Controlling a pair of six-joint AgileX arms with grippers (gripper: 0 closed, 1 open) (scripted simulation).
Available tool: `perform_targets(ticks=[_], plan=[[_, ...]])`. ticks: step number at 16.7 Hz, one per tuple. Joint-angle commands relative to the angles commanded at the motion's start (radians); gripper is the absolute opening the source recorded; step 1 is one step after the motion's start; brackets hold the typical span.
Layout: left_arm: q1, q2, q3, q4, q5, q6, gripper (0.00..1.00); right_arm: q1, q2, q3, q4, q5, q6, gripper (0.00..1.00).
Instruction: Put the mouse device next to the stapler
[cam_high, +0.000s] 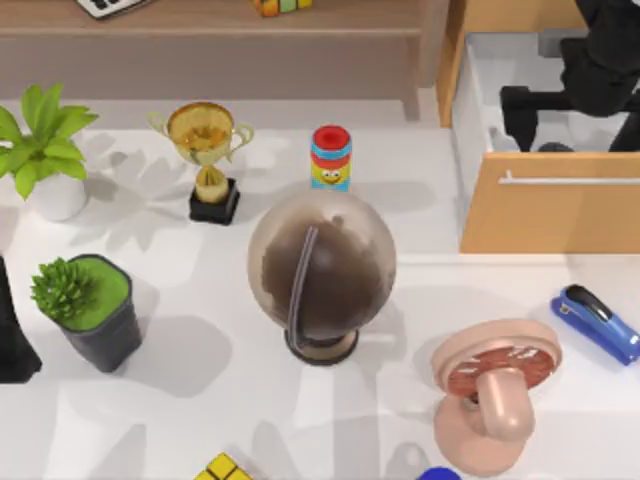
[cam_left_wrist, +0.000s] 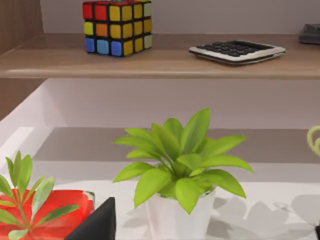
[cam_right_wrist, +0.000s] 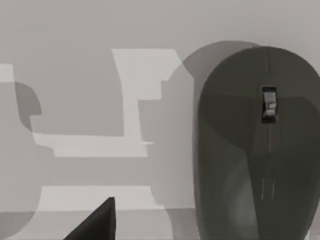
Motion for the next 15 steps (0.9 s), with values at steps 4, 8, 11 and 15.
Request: perform_targets(ticks=[4, 8, 11, 15], plan=[[0.0, 0.0, 0.0, 0.0, 0.0, 0.0, 1.0, 0.002, -0.002, -0.009, 0.006, 0.0, 0.0, 1.0], [0.0, 0.0, 0.0, 0.0, 0.0, 0.0, 1.0, 0.002, -0.008, -0.031, 0.024, 0.0, 0.002, 1.0], [0.0, 0.0, 0.0, 0.0, 0.0, 0.0, 1.0, 0.002, -0.01, -0.049, 0.04, 0.0, 0.001, 1.0], [0.0, 0.0, 0.0, 0.0, 0.0, 0.0, 1.0, 0.001, -0.001, -0.063, 0.064, 0.001, 0.001, 1.0]])
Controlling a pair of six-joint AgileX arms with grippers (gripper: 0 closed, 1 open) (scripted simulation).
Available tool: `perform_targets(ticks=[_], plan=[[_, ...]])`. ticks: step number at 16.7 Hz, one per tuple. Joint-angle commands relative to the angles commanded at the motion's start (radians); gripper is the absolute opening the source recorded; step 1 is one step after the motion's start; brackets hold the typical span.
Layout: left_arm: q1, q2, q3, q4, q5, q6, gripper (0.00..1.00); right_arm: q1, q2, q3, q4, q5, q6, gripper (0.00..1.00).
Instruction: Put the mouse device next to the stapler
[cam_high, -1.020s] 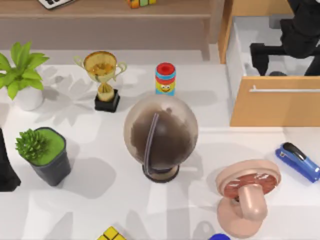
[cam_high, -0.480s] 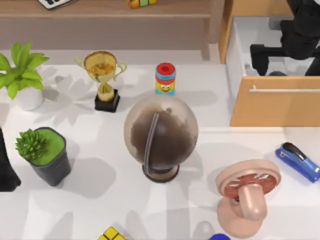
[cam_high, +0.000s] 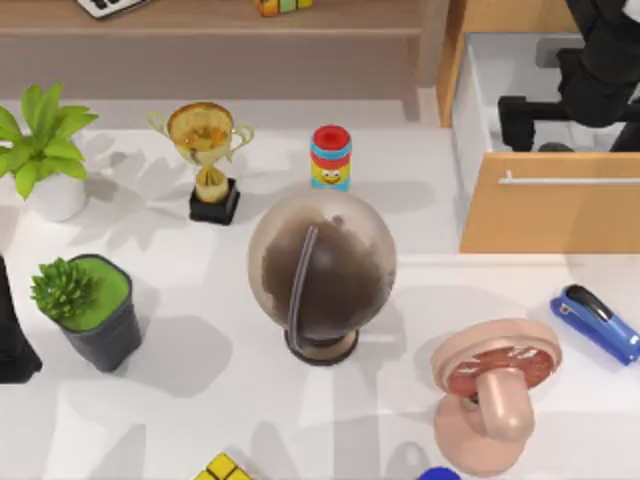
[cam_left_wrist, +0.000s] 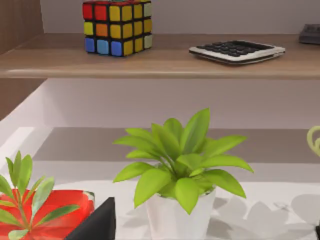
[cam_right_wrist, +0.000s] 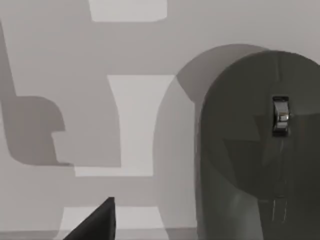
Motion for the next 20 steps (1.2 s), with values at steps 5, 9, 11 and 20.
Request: perform_targets(ticks=[5, 9, 11, 20], plan=[[0.0, 0.0, 0.0, 0.0, 0.0, 0.0, 1.0, -0.002, 0.031, -0.002, 0.031, -0.001, -0.001, 1.0], [0.0, 0.0, 0.0, 0.0, 0.0, 0.0, 1.0, -0.002, 0.031, -0.002, 0.031, -0.001, -0.001, 0.92], [0.0, 0.0, 0.0, 0.0, 0.0, 0.0, 1.0, -0.002, 0.031, -0.002, 0.031, -0.001, -0.001, 0.77], [0.0, 0.0, 0.0, 0.0, 0.0, 0.0, 1.0, -0.002, 0.031, -0.002, 0.031, -0.001, -0.001, 0.1]])
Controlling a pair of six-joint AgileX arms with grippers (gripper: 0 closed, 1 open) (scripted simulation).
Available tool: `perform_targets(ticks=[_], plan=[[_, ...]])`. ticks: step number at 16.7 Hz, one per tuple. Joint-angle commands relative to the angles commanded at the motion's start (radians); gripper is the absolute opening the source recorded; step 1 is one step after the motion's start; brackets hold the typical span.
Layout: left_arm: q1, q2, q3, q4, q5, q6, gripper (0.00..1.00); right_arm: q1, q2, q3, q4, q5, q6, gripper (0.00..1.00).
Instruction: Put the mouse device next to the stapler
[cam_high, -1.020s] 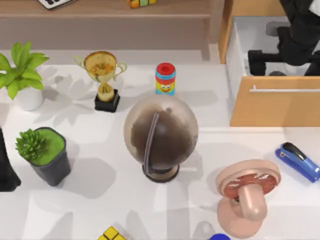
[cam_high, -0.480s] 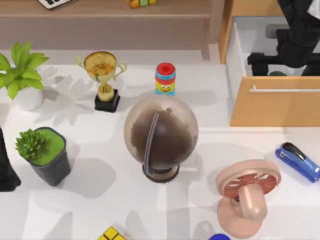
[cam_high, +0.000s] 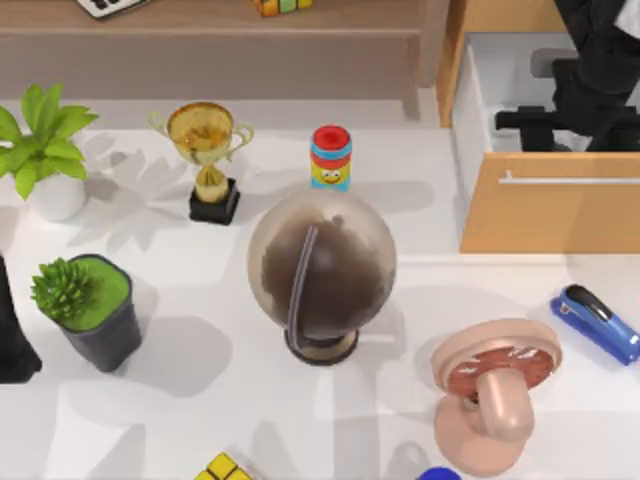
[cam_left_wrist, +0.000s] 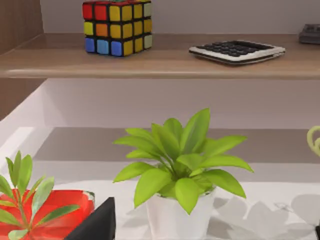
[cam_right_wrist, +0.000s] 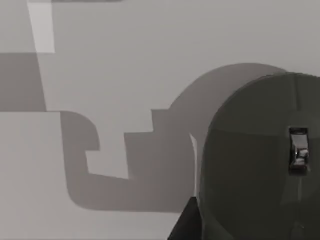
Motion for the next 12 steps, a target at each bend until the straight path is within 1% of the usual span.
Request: perform_targets(ticks=[1, 2, 12], plan=[[0.0, 0.0, 0.0, 0.0, 0.0, 0.0, 1.0, 0.0, 0.0, 0.0, 0.0, 0.0, 0.0, 0.02], [0.0, 0.0, 0.0, 0.0, 0.0, 0.0, 1.0, 0.0, 0.0, 0.0, 0.0, 0.0, 0.0, 0.0], [0.0, 0.0, 0.0, 0.0, 0.0, 0.0, 1.0, 0.002, -0.01, 0.004, -0.004, 0.001, 0.0, 0.0]])
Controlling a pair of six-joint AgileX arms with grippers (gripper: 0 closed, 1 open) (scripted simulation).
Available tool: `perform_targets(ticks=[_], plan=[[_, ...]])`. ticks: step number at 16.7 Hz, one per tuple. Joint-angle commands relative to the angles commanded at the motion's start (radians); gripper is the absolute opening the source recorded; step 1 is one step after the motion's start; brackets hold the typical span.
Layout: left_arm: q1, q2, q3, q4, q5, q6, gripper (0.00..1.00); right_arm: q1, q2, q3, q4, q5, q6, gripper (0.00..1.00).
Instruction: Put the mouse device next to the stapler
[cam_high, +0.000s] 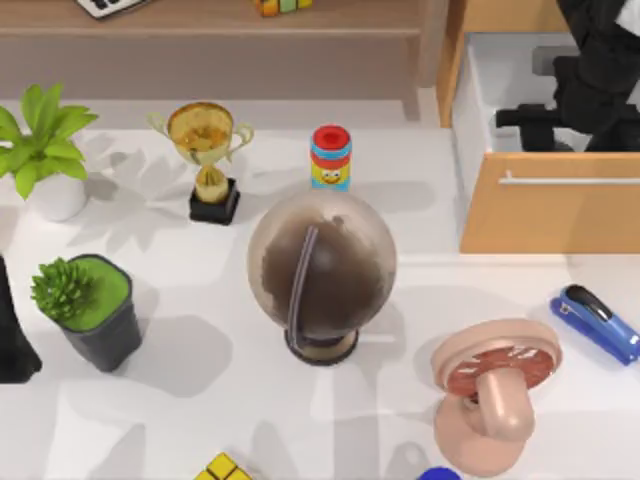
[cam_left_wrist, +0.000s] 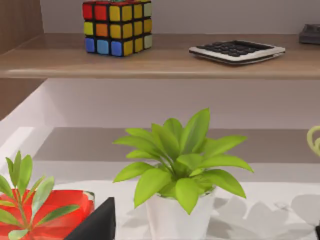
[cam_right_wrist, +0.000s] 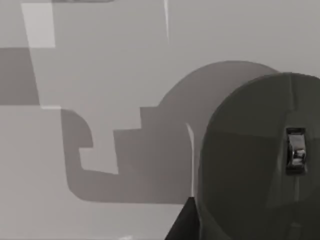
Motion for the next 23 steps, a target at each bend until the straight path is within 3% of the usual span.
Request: perform_targets(ticks=[6, 11, 23], plan=[[0.0, 0.0, 0.0, 0.0, 0.0, 0.0, 1.0, 0.003, -0.191, -0.052, -0.036, 0.031, -0.032, 0.0], [0.0, 0.0, 0.0, 0.0, 0.0, 0.0, 1.0, -0.074, -0.437, -0.166, -0.023, 0.071, -0.065, 0.0], [0.0, 0.0, 0.0, 0.0, 0.0, 0.0, 1.0, -0.279, -0.798, -0.748, 0.028, 0.073, -0.173, 0.0]])
